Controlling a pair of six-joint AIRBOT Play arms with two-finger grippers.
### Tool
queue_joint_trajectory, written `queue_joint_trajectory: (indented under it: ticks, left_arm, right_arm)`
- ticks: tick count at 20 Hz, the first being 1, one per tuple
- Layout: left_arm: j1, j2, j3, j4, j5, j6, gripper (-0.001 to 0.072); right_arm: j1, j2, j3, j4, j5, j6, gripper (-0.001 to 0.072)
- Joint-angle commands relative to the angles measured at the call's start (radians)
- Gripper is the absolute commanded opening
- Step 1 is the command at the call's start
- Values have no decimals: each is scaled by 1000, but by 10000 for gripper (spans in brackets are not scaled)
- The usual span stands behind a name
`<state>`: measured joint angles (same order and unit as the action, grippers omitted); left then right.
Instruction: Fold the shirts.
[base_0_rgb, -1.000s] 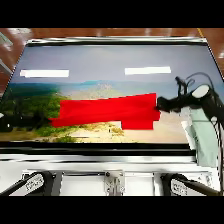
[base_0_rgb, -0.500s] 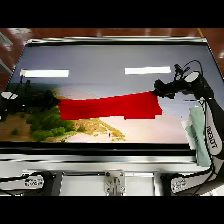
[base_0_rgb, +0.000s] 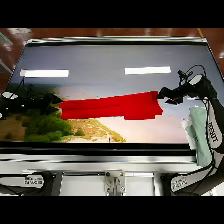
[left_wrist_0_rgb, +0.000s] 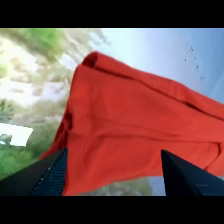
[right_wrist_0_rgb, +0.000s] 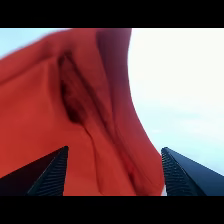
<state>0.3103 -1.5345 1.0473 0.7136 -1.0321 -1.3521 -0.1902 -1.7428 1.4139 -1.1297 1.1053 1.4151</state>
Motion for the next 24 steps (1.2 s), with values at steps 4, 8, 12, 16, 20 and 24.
queue_joint_trajectory:
  ticks: [4, 8, 12, 16, 20, 24]
  left_arm:
    - [-33, 46, 2, 4, -121, 43, 698]
    - [-134, 53, 2, 2, -108, 68, 698]
    - [-284, 53, 2, -52, -21, 38, 580]
    - [-534, 36, 2, -220, 123, 42, 52]
    - [-816, -32, 10, -320, 394, 39, 49]
    - [-938, -173, 145, -404, 404, 44, 49]
  right_arm:
    - [-8, -111, 2, 159, 50, -31, 708]
    - [13, -162, 2, 338, 71, -26, 578]
    - [18, -71, 2, 401, 147, -76, 64]
    - [18, 162, 2, 388, 252, -94, 64]
    - [19, 391, 2, 288, 431, -22, 64]
    - [19, 576, 2, 162, 568, 85, 64]
